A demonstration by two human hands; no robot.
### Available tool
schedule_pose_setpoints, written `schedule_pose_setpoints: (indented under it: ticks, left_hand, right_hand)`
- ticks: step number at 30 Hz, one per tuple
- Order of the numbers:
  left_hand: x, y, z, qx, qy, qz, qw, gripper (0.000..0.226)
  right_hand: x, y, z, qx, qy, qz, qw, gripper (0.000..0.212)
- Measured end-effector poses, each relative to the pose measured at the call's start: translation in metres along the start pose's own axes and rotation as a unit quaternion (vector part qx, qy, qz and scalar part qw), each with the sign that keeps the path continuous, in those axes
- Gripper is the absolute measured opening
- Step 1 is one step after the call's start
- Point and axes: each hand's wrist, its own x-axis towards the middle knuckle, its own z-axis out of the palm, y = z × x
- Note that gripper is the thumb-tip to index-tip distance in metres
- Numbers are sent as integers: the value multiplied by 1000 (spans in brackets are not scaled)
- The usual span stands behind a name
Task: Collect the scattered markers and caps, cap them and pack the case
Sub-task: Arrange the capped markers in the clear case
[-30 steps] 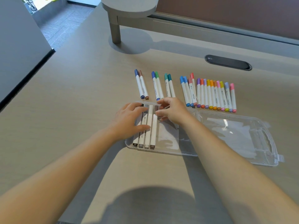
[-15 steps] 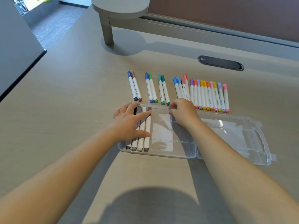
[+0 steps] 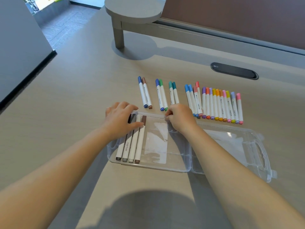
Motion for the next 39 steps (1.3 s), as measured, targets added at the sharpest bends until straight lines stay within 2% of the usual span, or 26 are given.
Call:
schedule_pose_setpoints:
  ticks: [7,12,21,24,26,30,32,34,36,39]
  left_hand:
    - [10,-25,-11,-141,-14,-19,990,32]
    - [20,-36,-12,-195,-11,-26,980,23]
    - [24,-48,-10,-215,-19,3,977,20]
    - [22,-49,-11,-221,-23,-2,975,18]
    - [20,-48,-12,-218,-20,-6,976,18]
    - [14,-44,-11,-217,6,-10,976,23]
    - [8,-42,-11,-197,19,-6,980,28]
    - [0,-40,-10,-168,28,2,985,36]
    - [-8,-36,-9,-149,21,8,989,44]
    - [-17,-32,-6,-126,-1,21,992,55]
  right_hand:
    - [30,-40,-7,52,65,-14,996,23]
    - [59,-62,7,17,41,21,999,28]
    - [78,-75,13,-93,16,30,995,35]
    - [74,-74,5,-89,29,32,995,39]
    - [69,-71,-5,-74,39,22,996,48]
    - [55,-67,-25,56,27,-5,998,96]
    - [44,-65,-29,119,-4,4,993,106]
    - [32,-61,-29,206,-52,13,977,100]
    - [19,-56,-23,291,-93,29,952,82]
    - [4,-48,-7,299,-127,30,945,52]
